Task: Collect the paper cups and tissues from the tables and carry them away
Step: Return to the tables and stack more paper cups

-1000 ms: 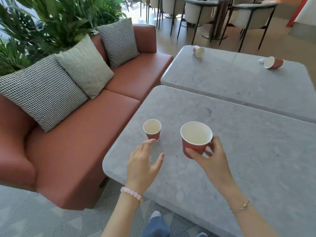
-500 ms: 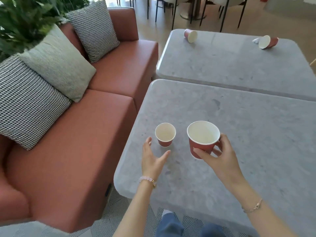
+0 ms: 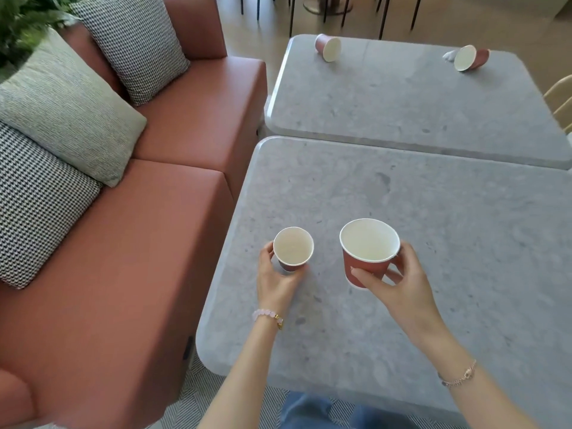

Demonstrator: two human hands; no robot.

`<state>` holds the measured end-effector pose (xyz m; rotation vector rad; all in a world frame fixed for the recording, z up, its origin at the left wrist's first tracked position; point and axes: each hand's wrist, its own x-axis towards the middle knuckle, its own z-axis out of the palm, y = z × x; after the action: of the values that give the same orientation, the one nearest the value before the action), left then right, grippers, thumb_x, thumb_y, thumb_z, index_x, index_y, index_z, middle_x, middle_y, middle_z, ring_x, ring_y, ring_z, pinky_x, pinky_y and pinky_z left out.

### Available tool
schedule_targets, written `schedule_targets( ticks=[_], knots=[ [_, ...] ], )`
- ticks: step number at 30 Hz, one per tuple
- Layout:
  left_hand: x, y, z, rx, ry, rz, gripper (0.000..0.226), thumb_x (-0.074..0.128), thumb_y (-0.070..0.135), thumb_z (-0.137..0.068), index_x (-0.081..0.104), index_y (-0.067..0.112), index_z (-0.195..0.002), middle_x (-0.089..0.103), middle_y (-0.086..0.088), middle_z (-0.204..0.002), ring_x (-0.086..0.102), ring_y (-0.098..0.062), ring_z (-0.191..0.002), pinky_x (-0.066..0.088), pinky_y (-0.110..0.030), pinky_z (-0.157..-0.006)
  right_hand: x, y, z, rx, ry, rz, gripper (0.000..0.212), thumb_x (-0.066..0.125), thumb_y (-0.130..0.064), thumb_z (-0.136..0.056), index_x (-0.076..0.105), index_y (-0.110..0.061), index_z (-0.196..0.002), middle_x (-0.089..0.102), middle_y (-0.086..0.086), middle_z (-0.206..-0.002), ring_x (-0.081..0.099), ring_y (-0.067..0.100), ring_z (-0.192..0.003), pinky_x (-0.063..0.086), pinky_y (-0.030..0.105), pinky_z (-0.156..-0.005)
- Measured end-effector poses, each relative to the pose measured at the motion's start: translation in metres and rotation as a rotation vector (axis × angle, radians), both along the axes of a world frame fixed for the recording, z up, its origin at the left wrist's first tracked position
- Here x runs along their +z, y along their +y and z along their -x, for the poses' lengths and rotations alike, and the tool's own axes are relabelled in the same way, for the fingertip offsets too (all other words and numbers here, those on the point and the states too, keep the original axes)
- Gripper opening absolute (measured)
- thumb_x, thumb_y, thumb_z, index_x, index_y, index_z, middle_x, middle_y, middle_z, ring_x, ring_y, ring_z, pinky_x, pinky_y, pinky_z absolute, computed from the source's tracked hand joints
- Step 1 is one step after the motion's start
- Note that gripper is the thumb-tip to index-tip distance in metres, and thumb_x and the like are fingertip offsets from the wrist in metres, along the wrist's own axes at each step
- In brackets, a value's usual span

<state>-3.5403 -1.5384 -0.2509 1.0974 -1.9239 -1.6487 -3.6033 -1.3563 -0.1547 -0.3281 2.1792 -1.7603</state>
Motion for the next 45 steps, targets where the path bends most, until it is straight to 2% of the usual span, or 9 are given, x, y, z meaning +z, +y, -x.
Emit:
schedule_targets(
  ticks=[8,13,16,19,24,27,35,40,45],
  knots=[
    [-0.001,-0.001,0.004,-0.021,0.002,0.021,0.065,0.084,0.024,-0.065,0.043,0.036,-0.114,0.055,0.021,-0.111,0.047,0.020,-0.100,0.036,0.001,-0.075,0.002,0.005,-0.002,-0.026,-0.008,-0.007,0.056,0.083,-0.028,-0.061,0.054,-0.041,-0.107,0.062,-0.026,-0.106,0.058,-0.007,-0.101,0.047,0.011,-0.078],
    [-0.002,-0.001,0.008,-0.039,0.003,-0.001,0.062,0.083,0.023,-0.065,0.045,0.040,-0.112,0.060,0.013,-0.111,0.056,-0.002,-0.102,0.045,-0.019,-0.082,0.002,0.012,-0.003,-0.044,-0.010,-0.005,0.055,0.084,-0.026,-0.063,0.054,-0.039,-0.108,0.062,-0.024,-0.105,0.059,-0.007,-0.100,0.045,0.005,-0.076],
    [0.002,0.000,0.009,-0.036,0.013,0.008,0.059,0.083,0.023,-0.065,0.044,0.048,-0.102,0.058,0.020,-0.107,0.051,0.016,-0.096,0.041,-0.005,-0.076,0.003,0.015,-0.004,-0.056,-0.001,-0.006,0.055,0.084,-0.022,-0.064,0.054,-0.037,-0.108,0.062,-0.023,-0.107,0.058,-0.007,-0.100,0.045,0.005,-0.076],
    [0.007,0.001,0.010,-0.037,0.020,0.004,0.059,0.083,0.025,-0.066,0.044,0.046,-0.103,0.056,0.024,-0.107,0.047,0.023,-0.094,0.036,0.003,-0.071,0.003,0.018,-0.005,-0.068,-0.009,0.004,0.056,0.084,-0.019,-0.065,0.054,-0.038,-0.109,0.062,-0.022,-0.108,0.058,-0.008,-0.100,0.046,0.006,-0.076],
    [0.017,0.004,0.011,-0.066,0.060,0.035,0.062,0.085,0.026,-0.064,0.045,0.040,-0.110,0.055,0.022,-0.110,0.048,0.018,-0.100,0.037,0.000,-0.076,0.004,0.020,-0.007,-0.077,-0.013,0.014,0.056,0.083,-0.021,-0.064,0.054,-0.033,-0.111,0.061,-0.017,-0.111,0.058,-0.009,-0.100,0.045,0.004,-0.075],
    [0.028,0.006,0.011,-0.097,0.093,0.028,0.064,0.085,0.025,-0.065,0.047,0.033,-0.115,0.057,0.016,-0.114,0.051,0.005,-0.107,0.040,-0.009,-0.083,0.004,0.021,-0.007,-0.072,-0.009,0.017,0.054,0.083,-0.019,-0.067,0.054,-0.031,-0.111,0.062,-0.013,-0.113,0.058,-0.007,-0.100,0.045,0.005,-0.076],
    [0.082,0.017,0.016,-0.220,0.248,0.069,0.065,0.084,0.028,-0.062,0.052,0.025,-0.119,0.060,0.012,-0.116,0.053,-0.008,-0.114,0.042,-0.023,-0.096,0.010,0.029,-0.007,-0.115,0.015,0.049,0.052,0.084,-0.019,-0.068,0.055,-0.034,-0.107,0.062,-0.017,-0.110,0.058,-0.006,-0.101,0.047,0.008,-0.076],
    [0.118,0.037,0.025,-0.331,0.334,0.073,0.065,0.080,0.040,-0.054,0.050,0.041,-0.112,0.060,0.021,-0.114,0.053,-0.004,-0.114,0.041,-0.023,-0.098,0.016,0.047,-0.008,-0.172,0.038,0.066,0.051,0.084,-0.018,-0.067,0.055,-0.037,-0.104,0.063,-0.024,-0.104,0.058,-0.008,-0.099,0.045,0.005,-0.077],
    [0.142,0.067,0.039,-0.397,0.382,0.041,0.066,0.082,0.026,-0.058,0.049,0.037,-0.114,0.061,0.022,-0.111,0.056,-0.002,-0.110,0.046,-0.019,-0.091,0.021,0.080,-0.009,-0.219,0.043,0.075,0.052,0.084,-0.017,-0.067,0.055,-0.042,-0.103,0.062,-0.026,-0.103,0.058,-0.009,-0.099,0.045,0.004,-0.075]
  ],
)
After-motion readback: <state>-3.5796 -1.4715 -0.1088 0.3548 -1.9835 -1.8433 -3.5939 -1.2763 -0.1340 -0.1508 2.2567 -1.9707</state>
